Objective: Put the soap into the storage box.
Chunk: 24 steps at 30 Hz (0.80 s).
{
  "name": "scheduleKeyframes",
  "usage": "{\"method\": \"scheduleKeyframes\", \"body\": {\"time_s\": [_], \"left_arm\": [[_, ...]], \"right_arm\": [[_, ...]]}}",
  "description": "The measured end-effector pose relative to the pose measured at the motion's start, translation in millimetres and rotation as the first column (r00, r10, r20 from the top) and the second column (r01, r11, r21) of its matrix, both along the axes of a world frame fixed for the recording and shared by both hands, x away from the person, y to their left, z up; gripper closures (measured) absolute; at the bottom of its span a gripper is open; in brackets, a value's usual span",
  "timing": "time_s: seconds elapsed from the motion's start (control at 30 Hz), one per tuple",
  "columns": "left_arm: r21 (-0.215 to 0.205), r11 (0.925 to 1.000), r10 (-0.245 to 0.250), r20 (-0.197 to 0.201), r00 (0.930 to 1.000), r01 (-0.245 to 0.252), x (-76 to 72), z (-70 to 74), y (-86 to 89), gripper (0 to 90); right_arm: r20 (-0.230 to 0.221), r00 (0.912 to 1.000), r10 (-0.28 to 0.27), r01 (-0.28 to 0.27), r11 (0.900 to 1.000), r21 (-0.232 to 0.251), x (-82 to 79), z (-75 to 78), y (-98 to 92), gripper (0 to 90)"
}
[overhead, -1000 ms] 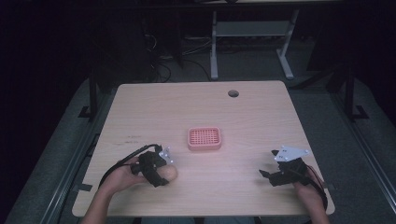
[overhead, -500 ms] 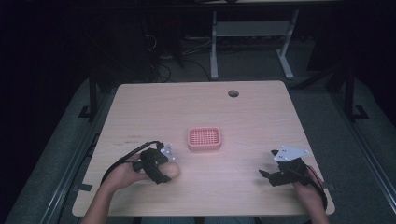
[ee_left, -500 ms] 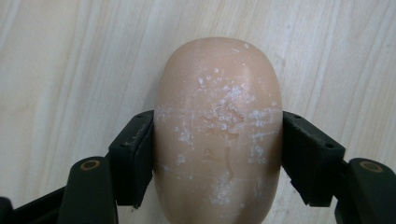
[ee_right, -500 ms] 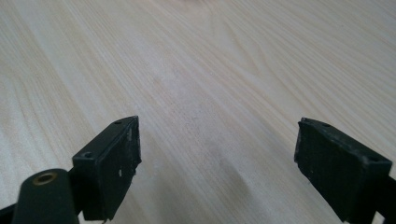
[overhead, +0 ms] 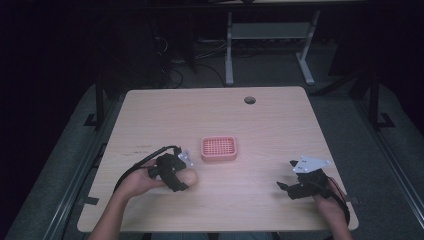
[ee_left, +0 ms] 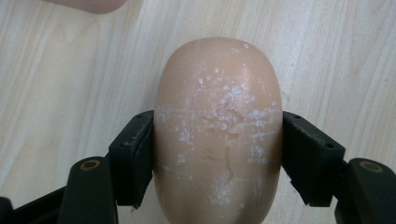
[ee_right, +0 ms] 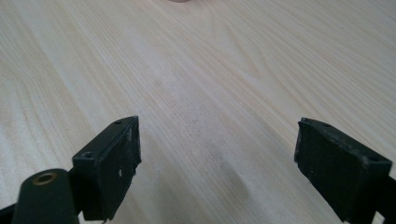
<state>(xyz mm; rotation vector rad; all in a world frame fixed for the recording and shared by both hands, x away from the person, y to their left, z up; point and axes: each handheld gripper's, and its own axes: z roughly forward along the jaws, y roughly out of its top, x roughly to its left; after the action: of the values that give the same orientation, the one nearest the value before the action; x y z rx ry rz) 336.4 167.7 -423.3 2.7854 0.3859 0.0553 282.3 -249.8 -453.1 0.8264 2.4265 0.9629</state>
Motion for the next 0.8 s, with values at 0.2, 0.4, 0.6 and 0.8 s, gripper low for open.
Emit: {"method": "scheduleKeyframes", "body": {"time_s": [0.2, 0.4, 0.6, 0.8], "left_arm": [[-0.011, 0.9999, -0.002, -0.006, 1.0000, 0.001, 5.4, 2.6, -1.4, 32.0], [-0.003, 1.0000, -0.004, -0.002, 1.0000, 0.004, 11.0, 6.2, -5.2, 32.0], [0.003, 0.9998, -0.020, -0.001, 0.9998, 0.020, 17.8, 9.8, -13.3, 32.0], [0.005, 0.9995, -0.030, 0.003, 0.9996, 0.030, 23.7, 14.4, -21.3, 32.0]], "right_arm": [[0.001, 1.0000, 0.005, -0.005, 1.000, 0.001, 0.1, -0.1, 0.6, 14.0], [-0.003, 1.0000, 0.006, -0.006, 1.000, 0.003, 0.3, 0.0, 1.4, 14.0], [-0.004, 1.0000, 0.004, -0.004, 1.000, 0.002, 0.7, -0.2, 1.8, 14.0], [-0.004, 1.0000, 0.005, -0.004, 1.000, 0.005, 0.7, -0.1, 1.7, 14.0]]}}
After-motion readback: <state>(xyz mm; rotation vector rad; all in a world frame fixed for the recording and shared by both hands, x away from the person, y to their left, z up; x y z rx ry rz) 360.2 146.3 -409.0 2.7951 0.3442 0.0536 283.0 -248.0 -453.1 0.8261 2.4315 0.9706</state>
